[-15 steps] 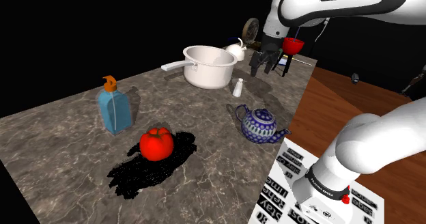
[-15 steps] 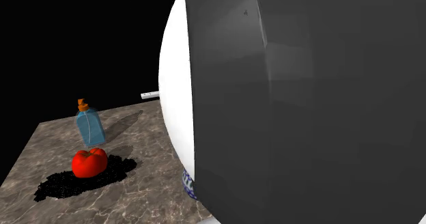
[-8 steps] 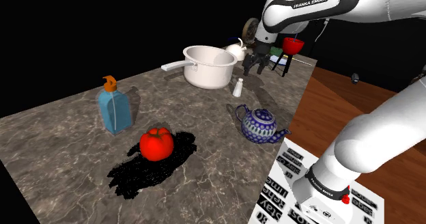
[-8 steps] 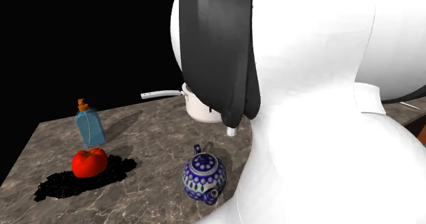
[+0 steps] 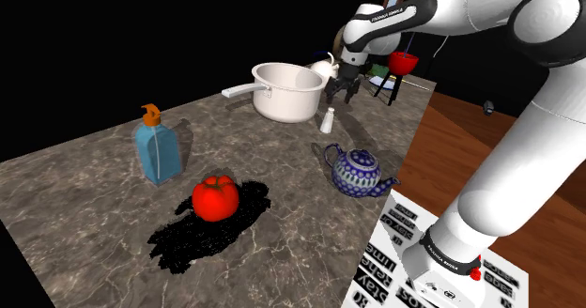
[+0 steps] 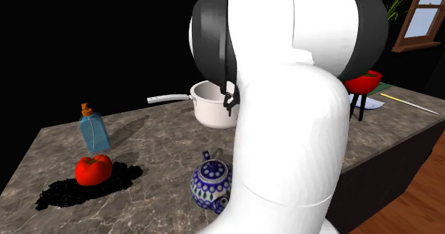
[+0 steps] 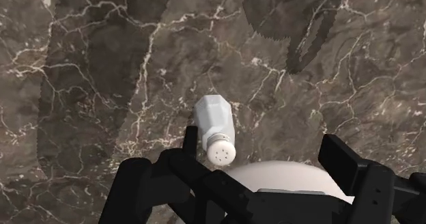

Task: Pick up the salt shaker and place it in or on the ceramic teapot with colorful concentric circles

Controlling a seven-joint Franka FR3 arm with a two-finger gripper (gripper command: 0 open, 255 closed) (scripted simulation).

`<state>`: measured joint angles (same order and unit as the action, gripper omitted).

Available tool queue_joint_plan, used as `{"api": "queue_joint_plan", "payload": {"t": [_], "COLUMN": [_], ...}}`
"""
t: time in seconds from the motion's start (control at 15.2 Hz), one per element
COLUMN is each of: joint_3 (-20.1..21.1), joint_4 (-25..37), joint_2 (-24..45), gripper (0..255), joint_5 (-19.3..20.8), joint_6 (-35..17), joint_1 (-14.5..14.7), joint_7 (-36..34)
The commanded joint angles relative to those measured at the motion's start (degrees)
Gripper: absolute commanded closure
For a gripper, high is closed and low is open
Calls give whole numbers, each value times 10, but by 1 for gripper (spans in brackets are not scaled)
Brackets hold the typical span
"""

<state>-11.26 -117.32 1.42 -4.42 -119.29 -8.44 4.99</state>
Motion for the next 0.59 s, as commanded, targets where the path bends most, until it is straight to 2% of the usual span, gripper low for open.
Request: {"api": "queue_joint_plan", "payload": {"t": [0.0,0.13,0.53], "joint_3": [-7,-10,-7], "joint_4": [36,67,45], "joint_2": [47,84,104], "gripper": [0,0,0], "joint_5": [-16,-30,-38], "joint_6": [-9,-12,-53], "joint_1": [-8,-16,-16], "joint_7": [13,24,29]}}
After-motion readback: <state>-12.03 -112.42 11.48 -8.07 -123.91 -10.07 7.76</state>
